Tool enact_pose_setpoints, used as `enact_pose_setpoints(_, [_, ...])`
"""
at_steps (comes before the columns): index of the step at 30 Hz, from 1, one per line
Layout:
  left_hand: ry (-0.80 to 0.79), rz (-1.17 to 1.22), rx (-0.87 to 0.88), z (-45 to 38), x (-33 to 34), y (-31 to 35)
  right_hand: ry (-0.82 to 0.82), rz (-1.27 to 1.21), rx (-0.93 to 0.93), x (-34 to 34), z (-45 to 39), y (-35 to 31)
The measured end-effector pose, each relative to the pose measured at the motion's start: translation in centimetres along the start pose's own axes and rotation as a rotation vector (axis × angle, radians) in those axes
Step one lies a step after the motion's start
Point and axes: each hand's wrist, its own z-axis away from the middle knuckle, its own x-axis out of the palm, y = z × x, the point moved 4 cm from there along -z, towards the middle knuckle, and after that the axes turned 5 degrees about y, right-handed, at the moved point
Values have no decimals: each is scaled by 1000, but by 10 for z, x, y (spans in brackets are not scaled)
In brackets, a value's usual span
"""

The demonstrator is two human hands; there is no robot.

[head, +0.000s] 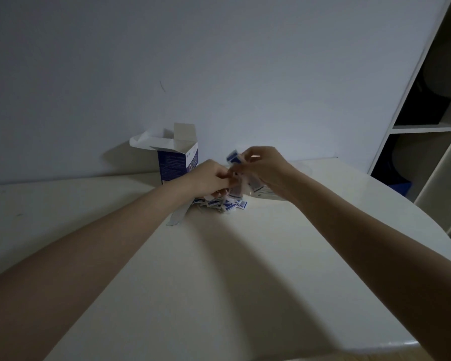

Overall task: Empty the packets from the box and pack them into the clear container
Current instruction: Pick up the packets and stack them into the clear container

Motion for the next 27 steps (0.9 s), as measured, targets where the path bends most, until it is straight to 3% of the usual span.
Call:
enact_pose_setpoints(2, [-13, -55, 67, -2, 3, 2, 84, -49, -53, -6, -2, 1])
enact_pose_setpoints(5, [-25, -463, 183, -11, 7, -5, 116, 303, -171, -14, -2, 1])
enact_pose_setpoints(8, [-145, -851, 232, -21, 19, -16, -5, 572, -157, -15, 1, 14])
enact_pose_setpoints(10, [-255, -946, 166, -28, 28, -20, -114, 660, -101, -14, 4, 28])
enact_pose_setpoints(13, [-347, -961, 20, -37, 35, -20, -188, 738, -42, -18, 5, 45])
enact_pose_setpoints(16, [-354, -999, 74, -44, 40, -13, -231, 769, -7, -20, 5, 55])
enact_pose_setpoints(21, [-220, -953, 329, -38, 37, -5, -237, 755, -13, -18, 0, 62])
enact_pose_setpoints(24, [-146, -889, 357, -35, 27, -8, -222, 760, -23, -16, -2, 57])
enact_pose_setpoints(27, [-21, -671, 318, -32, 7, 2, -205, 703, -10, -14, 1, 47])
